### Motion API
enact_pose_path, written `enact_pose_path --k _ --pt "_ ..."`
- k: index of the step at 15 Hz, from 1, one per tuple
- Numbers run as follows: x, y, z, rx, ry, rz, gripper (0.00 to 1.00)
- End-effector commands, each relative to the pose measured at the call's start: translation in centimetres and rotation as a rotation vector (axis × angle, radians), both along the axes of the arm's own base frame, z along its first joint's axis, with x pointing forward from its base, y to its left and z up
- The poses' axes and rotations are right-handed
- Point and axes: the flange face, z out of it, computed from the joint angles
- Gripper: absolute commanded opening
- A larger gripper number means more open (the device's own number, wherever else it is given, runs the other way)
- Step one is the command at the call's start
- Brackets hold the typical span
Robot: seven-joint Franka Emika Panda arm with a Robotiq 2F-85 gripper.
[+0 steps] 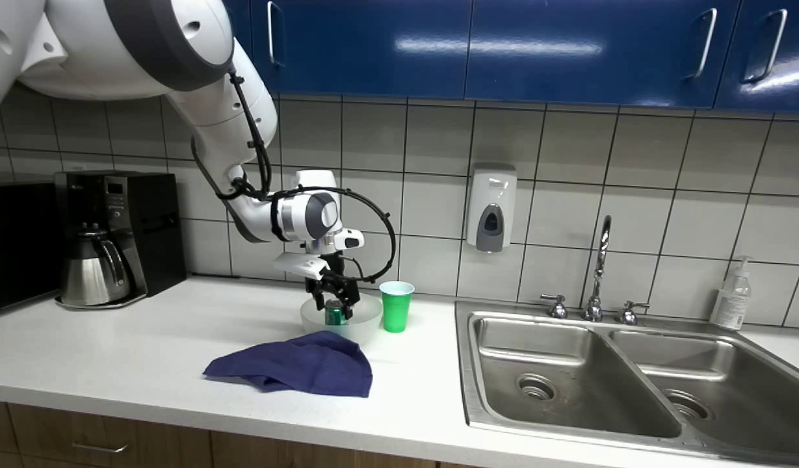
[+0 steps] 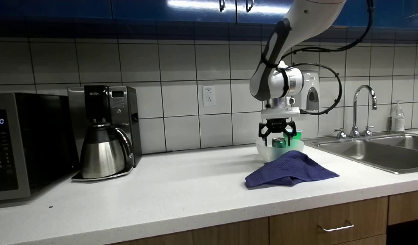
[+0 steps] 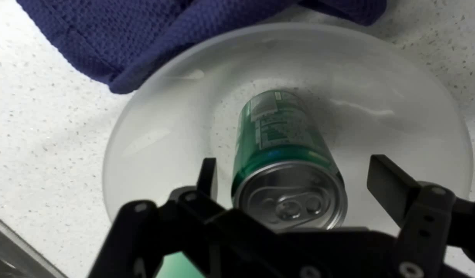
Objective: Remove the can from the bowl
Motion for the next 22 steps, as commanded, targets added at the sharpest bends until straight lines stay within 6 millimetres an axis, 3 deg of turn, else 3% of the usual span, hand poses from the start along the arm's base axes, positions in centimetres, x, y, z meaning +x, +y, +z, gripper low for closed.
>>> enact_pose_path --k 1,2,3,4,8,13,22 --pt "-0.1 -0.1 0.4 0.010 -0.020 0.013 1.00" --pt "-0.1 -0.1 0.4 0.011 -0.020 0.014 1.00" --pt "-0.2 -0.1 0.3 0.014 -0.018 0.014 0.75" --pt "-0.2 -0.1 0.3 0.015 -0.018 0.015 0.74" --pt "-0.3 -0.2 0.1 0.013 -0.002 0.013 0.40" --pt "-0.4 -0.4 0.7 0.018 0.007 0.010 0.38" --pt "-0.7 -0.9 4.5 0.009 -0.019 -0.029 0.38"
